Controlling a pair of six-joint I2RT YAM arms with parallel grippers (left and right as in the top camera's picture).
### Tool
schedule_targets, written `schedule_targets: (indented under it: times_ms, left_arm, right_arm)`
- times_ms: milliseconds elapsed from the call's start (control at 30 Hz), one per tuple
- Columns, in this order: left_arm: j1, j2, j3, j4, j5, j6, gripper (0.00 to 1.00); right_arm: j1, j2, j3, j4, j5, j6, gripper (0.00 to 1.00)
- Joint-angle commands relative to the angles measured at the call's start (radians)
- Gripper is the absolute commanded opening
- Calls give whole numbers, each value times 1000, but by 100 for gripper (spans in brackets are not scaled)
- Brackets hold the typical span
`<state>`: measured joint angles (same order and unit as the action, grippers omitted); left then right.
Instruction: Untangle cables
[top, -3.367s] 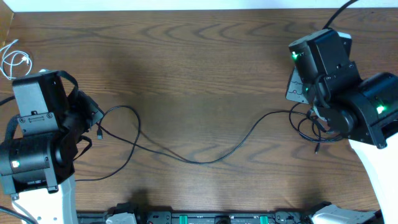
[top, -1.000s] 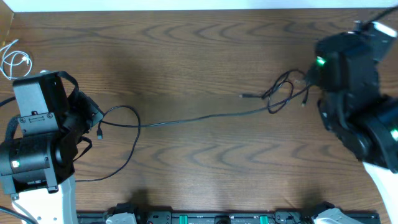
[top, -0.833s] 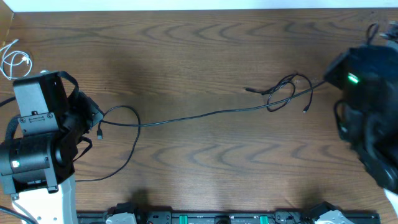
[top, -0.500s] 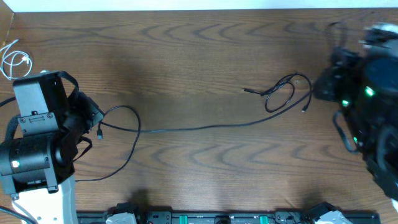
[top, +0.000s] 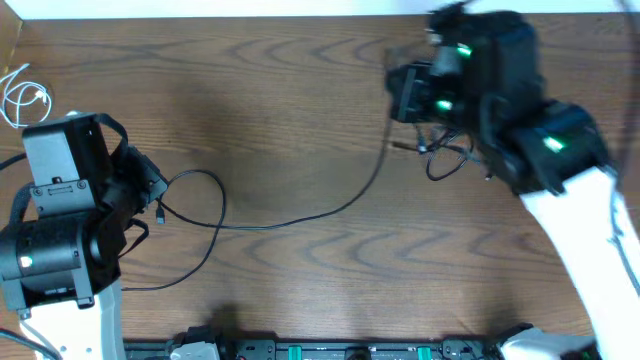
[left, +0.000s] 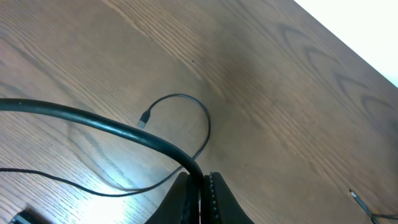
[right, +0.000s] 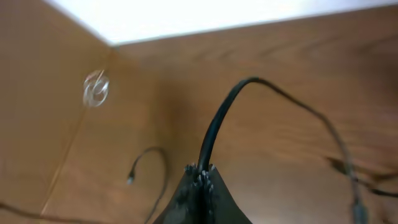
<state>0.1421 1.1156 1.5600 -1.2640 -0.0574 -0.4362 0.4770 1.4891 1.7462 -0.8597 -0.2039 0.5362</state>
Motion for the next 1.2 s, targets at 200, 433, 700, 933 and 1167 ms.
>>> schedule_targets:
  times_ms: [200, 433, 700, 933, 1167]
  left_arm:
    - [-3, 65, 2, 0, -3, 21, 8]
    - [-3, 80, 2, 6, -2, 21, 8]
    - [-3, 77, 10, 165, 255, 63, 8]
    - [-3, 142, 195, 340, 574, 101, 7]
    - [-3, 417, 753, 261, 574, 42, 8]
  right_arm:
    - [38, 268, 2, -80, -129, -88, 80]
    - [23, 287, 2, -241, -59, -134, 99]
    - [-56, 188, 2, -409, 30, -134, 99]
    - [-89, 138, 2, -523, 45, -192, 99]
    - [-85, 138, 1, -562, 45, -224, 99]
